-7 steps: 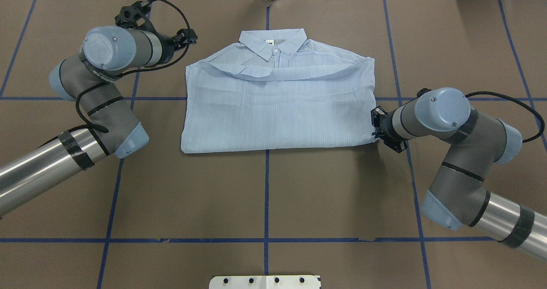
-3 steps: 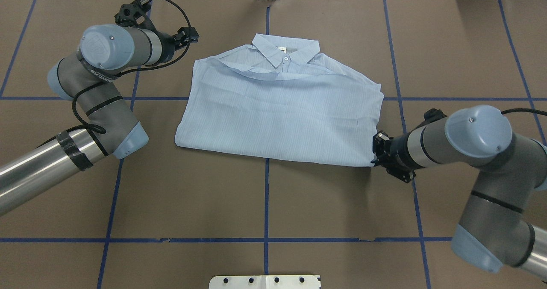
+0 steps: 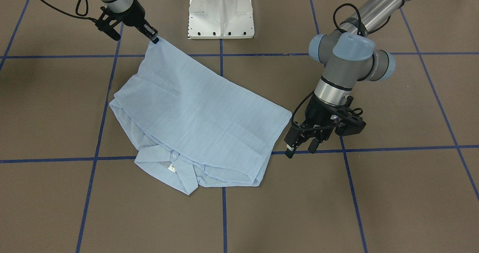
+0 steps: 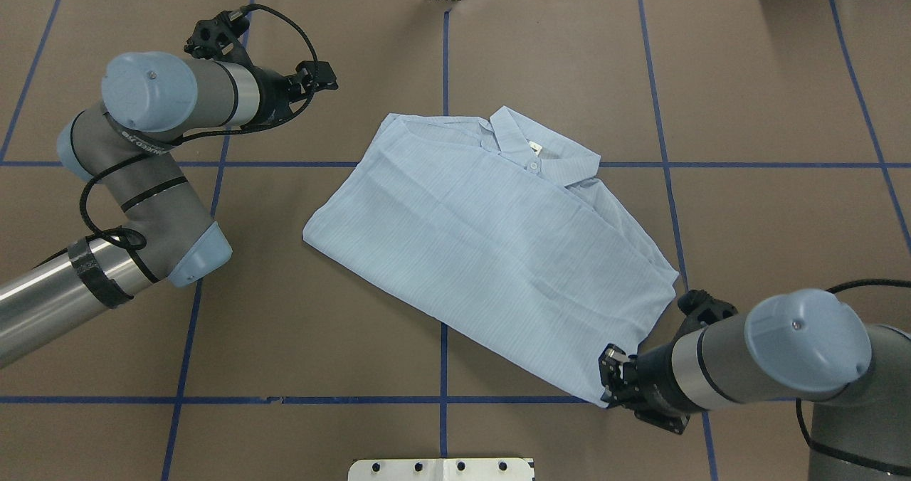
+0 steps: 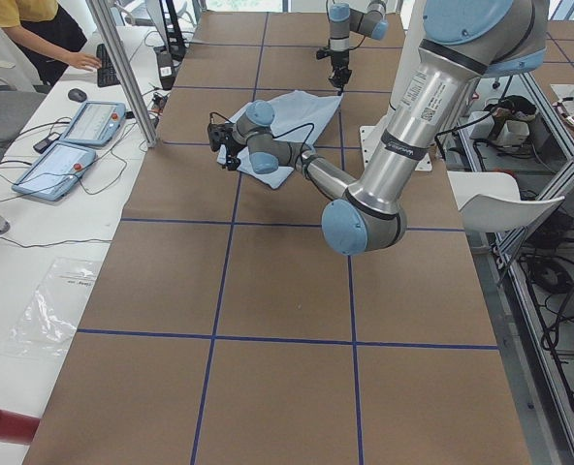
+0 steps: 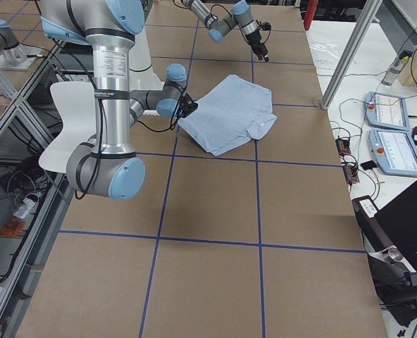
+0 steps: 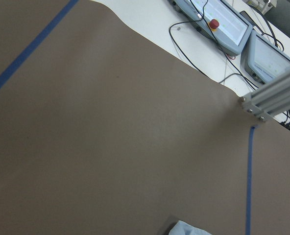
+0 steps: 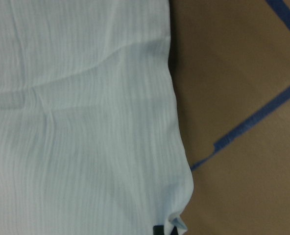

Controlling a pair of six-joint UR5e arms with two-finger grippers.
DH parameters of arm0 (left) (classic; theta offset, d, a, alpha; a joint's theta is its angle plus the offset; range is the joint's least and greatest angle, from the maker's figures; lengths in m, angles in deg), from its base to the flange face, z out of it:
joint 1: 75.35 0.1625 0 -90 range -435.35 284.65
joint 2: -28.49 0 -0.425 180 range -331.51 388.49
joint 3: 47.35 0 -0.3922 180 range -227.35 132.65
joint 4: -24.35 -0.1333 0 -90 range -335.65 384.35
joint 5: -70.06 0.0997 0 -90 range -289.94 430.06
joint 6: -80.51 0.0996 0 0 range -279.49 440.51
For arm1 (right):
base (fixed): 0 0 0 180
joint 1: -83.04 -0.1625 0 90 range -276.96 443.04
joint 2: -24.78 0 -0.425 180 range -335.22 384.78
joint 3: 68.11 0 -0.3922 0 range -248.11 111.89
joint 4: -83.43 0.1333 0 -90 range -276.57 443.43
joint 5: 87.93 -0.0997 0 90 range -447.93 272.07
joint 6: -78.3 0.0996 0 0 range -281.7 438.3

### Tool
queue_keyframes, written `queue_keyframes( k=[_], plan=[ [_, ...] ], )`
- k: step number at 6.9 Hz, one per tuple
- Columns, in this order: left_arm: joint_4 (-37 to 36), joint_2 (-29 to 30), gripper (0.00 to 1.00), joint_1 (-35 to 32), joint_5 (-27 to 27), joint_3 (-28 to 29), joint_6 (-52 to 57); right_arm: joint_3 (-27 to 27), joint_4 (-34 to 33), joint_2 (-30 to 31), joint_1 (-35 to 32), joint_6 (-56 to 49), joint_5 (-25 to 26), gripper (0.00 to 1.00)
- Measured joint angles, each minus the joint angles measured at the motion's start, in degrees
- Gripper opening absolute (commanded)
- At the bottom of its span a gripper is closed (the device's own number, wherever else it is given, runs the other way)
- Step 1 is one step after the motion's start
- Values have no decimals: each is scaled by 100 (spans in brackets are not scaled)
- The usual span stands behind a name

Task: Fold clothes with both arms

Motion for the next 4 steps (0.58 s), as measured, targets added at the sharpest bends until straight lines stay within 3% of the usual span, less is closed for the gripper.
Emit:
queue_keyframes(
  k=[1, 2, 4],
  plan=[
    [12, -26, 100, 117, -69, -95, -72, 128, -1, 135, 363, 10, 13, 38],
    [15, -34, 99, 275, -52, -209, -131, 190, -1, 270, 677, 14, 45, 99],
    [-4, -52, 85, 583, -37, -566, -568, 318, 5, 412, 916, 16, 69, 100]
  ],
)
